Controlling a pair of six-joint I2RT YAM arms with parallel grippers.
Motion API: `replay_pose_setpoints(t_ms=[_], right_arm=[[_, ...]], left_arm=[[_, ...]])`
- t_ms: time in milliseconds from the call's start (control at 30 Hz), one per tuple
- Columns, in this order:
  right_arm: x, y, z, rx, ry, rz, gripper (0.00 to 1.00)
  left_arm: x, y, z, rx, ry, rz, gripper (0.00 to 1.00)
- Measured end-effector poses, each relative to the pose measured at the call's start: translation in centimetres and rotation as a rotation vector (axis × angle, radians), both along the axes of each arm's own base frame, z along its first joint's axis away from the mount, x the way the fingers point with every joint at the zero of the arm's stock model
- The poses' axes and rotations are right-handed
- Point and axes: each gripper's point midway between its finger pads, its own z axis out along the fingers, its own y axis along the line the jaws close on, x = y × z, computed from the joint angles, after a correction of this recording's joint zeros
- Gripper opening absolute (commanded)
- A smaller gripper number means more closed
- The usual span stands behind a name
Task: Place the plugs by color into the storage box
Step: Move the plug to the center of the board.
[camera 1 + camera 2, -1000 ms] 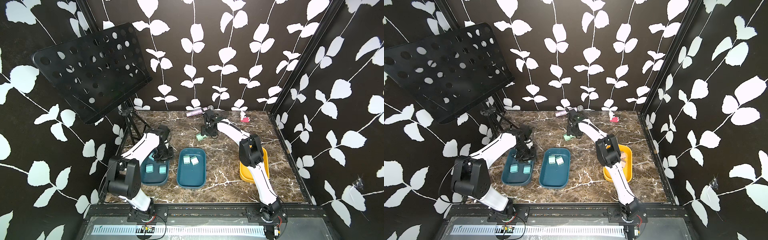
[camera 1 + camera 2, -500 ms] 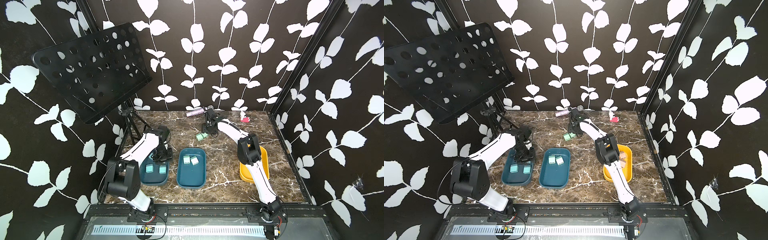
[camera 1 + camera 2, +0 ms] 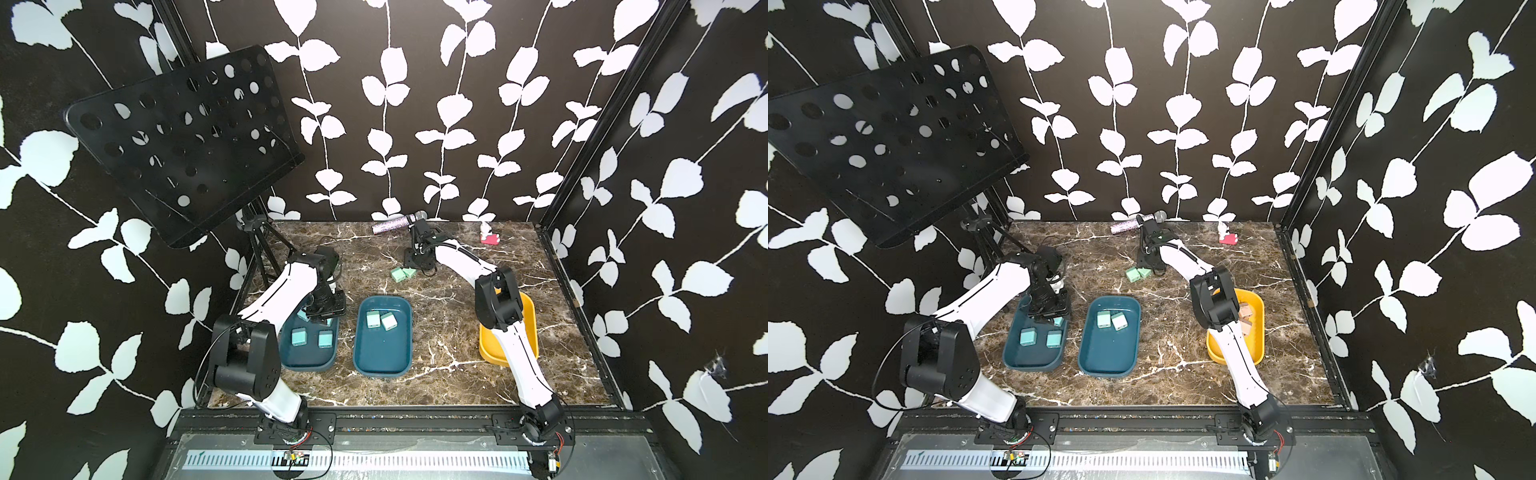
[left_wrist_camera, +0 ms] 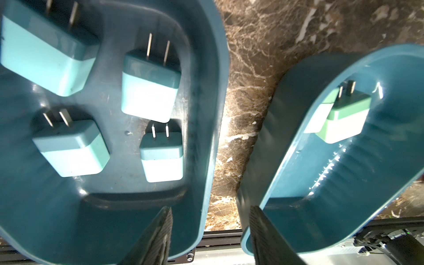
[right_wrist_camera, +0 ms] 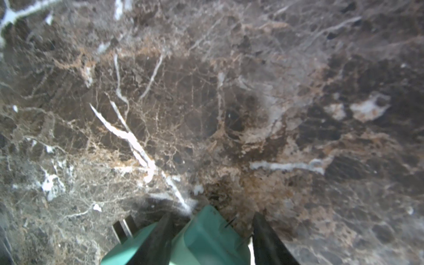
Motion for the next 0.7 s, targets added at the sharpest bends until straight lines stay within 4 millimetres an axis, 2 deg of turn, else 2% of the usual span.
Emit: replay_pose_setpoints(t_ms=[200, 433, 567, 700], right_arm=[[-2.2, -1.1, -0.3, -0.009, 0.030, 0.000, 0.50], [-7.7, -4.5, -0.3, -0.053, 0.103, -0.021, 0.50], [-10.3, -6.1, 0.7, -0.063, 0.116, -0.030, 0.52], [-12.3, -7.3, 2.7, -0.047, 0.108, -0.056, 0.62]], left_arm=[[0.1, -0.2, -0.1, -0.007, 0.005, 0.000, 0.56], [0.3, -0.4, -0.2, -0.020, 0.002, 0.000, 0.56], [0.6, -0.7, -0.2, -0.033, -0.006, 0.000, 0.56], [0.8, -1.0, -0.3, -0.047, -0.011, 0.001, 0.56]])
